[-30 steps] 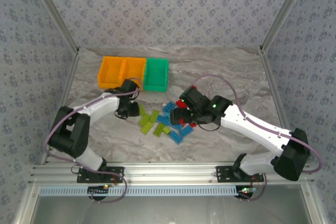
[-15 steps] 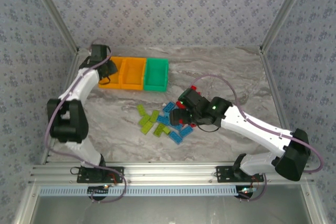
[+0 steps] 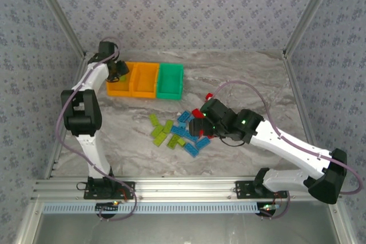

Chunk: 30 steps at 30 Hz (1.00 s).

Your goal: Sort the legos into containers by color

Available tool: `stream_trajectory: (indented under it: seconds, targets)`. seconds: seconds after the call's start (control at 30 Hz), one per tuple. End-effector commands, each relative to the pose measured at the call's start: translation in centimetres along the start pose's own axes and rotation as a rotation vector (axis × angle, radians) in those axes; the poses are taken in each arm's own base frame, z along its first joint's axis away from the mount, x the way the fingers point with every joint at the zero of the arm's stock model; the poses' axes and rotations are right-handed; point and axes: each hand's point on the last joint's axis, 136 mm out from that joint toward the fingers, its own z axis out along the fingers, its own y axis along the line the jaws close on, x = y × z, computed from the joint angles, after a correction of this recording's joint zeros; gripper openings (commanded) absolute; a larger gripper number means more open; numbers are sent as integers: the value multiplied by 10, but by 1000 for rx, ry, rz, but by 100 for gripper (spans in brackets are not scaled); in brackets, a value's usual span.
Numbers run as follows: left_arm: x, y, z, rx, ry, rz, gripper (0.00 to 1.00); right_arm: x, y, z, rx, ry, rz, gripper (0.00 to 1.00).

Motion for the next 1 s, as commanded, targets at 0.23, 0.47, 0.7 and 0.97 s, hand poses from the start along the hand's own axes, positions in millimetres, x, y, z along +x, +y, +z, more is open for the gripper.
stream_trajectory:
  seconds: [0.23,0.47,0.7,0.97]
  targets:
    - [99,-54,-195,338,-145,138,52,-43,-93,20,218,-104,147,100]
    - [220,-76,-271,504,-68,621,61,-82,-107,78,192,-44,154,100]
    - [294,-48,-270,472,100,965,99,-122,-108,141,249,-9,65,100]
    - [303,-50,-254,468,95,1055,99,-117,-121,202,290,72,45,98]
